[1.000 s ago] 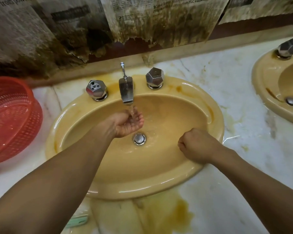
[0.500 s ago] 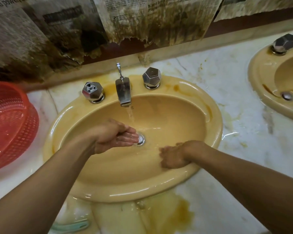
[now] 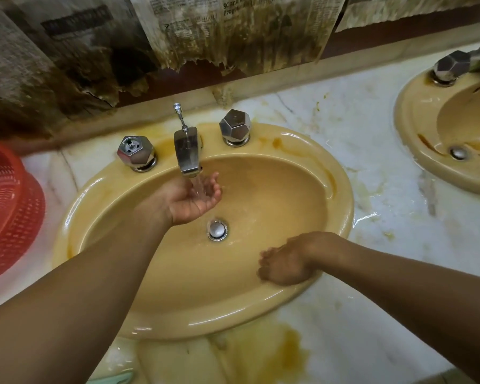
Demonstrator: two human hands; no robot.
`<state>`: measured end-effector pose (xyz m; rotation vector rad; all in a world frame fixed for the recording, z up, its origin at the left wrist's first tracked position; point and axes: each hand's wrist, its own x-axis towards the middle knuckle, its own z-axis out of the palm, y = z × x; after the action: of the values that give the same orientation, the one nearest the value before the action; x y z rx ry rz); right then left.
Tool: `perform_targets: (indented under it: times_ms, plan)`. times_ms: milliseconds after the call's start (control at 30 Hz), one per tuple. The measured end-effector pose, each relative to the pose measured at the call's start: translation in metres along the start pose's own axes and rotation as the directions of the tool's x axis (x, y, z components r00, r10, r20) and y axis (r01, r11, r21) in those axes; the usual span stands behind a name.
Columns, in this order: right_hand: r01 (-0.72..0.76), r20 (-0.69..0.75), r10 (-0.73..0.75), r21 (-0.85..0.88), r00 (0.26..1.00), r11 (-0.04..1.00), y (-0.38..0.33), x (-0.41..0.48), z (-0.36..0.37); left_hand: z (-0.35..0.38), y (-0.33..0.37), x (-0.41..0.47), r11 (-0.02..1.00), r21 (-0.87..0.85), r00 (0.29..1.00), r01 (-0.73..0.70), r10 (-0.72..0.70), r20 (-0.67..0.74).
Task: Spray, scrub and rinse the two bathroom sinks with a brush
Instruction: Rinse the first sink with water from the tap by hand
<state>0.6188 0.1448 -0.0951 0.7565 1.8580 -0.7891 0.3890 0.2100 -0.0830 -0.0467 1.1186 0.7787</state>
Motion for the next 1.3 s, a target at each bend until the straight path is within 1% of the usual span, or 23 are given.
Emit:
perform_targets:
  times_ms: [100,133,167,233,300,367,400,467,500,600,633,733,800,833,900,967,1033,1067,1133,1200,1233,1267,1300]
  plan:
    - [0.060,0.035,-0.057,-0.081,0.998,0.995,0.002,-0.005,-0.002,0.015,-0.017,-0.001,0.999,0.006,0.995,0.053,-0.053,0.080]
    - [0.032,-0.011,-0.034,-0.123,0.999,0.992,0.014,-0.001,-0.005,0.023,-0.024,-0.004,0.996,0.030,0.989,0.082,-0.085,0.122]
    - [-0.050,-0.079,0.036,-0.190,0.996,0.980,0.025,-0.001,-0.010,0.031,-0.032,-0.009,0.991,0.070,0.976,0.117,-0.128,0.174]
    - [-0.245,-0.300,0.145,-0.328,0.943,0.912,0.051,0.008,-0.020,0.047,-0.045,-0.021,0.965,0.196,0.942,0.174,-0.222,0.253]
    - [-0.306,-0.390,0.129,-0.434,0.912,0.848,0.064,0.014,-0.025,0.055,-0.049,-0.029,0.933,0.328,0.947,0.148,-0.230,0.226]
    - [-0.232,-0.329,0.108,-0.362,0.938,0.903,0.048,0.018,-0.022,0.049,-0.047,-0.030,0.917,0.395,0.987,0.053,-0.108,0.118]
    - [-0.149,-0.238,0.083,-0.275,0.968,0.950,0.035,0.018,-0.018,0.041,-0.044,-0.028,0.919,0.394,0.997,0.015,-0.044,0.065]
    - [0.044,-0.056,-0.053,-0.158,0.997,0.986,0.012,0.009,-0.012,0.021,-0.037,-0.024,0.936,0.350,0.999,-0.029,0.033,-0.006]
    - [0.061,-0.049,-0.068,-0.133,0.996,0.989,0.011,0.009,-0.010,0.011,-0.033,-0.022,0.947,0.318,0.998,-0.035,0.049,-0.038]
    - [-0.097,-0.165,0.080,-0.096,0.983,0.991,0.026,0.017,-0.008,-0.013,-0.022,-0.018,0.971,0.236,0.989,-0.039,0.072,-0.133]
    - [-0.099,-0.137,0.085,-0.100,0.987,0.990,0.025,0.018,-0.008,-0.017,-0.020,-0.017,0.977,0.210,0.985,-0.043,0.077,-0.154]
    - [0.064,0.038,-0.060,-0.118,0.998,0.991,0.006,0.015,-0.004,-0.021,-0.015,-0.008,0.981,0.188,0.981,-0.045,0.079,-0.180]
    - [0.085,0.075,-0.075,-0.141,0.994,0.986,0.008,0.008,-0.004,-0.016,-0.015,-0.002,0.990,0.138,0.982,-0.042,0.067,-0.176]
    - [0.048,0.035,-0.044,-0.150,0.998,0.988,0.021,0.006,-0.004,-0.011,-0.016,0.001,0.995,0.096,0.986,-0.037,0.052,-0.157]
    - [-0.130,-0.145,0.099,-0.216,0.984,0.968,0.052,0.000,-0.012,0.005,-0.022,0.003,0.998,0.066,0.997,-0.019,0.024,-0.074]
    - [-0.273,-0.378,0.137,-0.334,0.916,0.902,0.080,0.001,-0.022,0.027,-0.033,-0.002,0.994,0.111,0.998,0.008,-0.014,0.053]
    - [-0.377,-0.453,0.135,-0.503,0.881,0.777,0.090,0.005,-0.030,0.047,-0.047,-0.011,0.982,0.180,0.970,0.054,-0.094,0.224]
    - [-0.399,-0.461,0.134,-0.545,0.877,0.737,0.088,0.007,-0.031,0.054,-0.052,-0.013,0.968,0.244,0.955,0.053,-0.120,0.271]
    - [-0.337,-0.397,0.149,-0.460,0.905,0.822,0.072,0.011,-0.025,0.056,-0.058,-0.016,0.936,0.351,0.966,0.006,-0.095,0.239]
    - [-0.134,-0.170,0.083,-0.318,0.982,0.938,0.049,0.004,-0.012,0.041,-0.057,-0.012,0.928,0.369,0.992,-0.047,0.001,0.123]
    - [-0.058,-0.107,0.031,-0.252,0.994,0.966,0.041,-0.003,-0.008,0.030,-0.053,-0.010,0.934,0.351,0.996,-0.068,0.045,0.073]
    - [-0.057,-0.115,0.032,-0.221,0.993,0.974,0.039,-0.010,-0.007,0.017,-0.049,-0.008,0.946,0.315,0.997,-0.082,0.073,0.038]
    - [-0.113,-0.169,0.077,-0.212,0.983,0.971,0.043,-0.016,-0.006,0.004,-0.044,-0.007,0.961,0.262,0.996,-0.088,0.087,0.014]
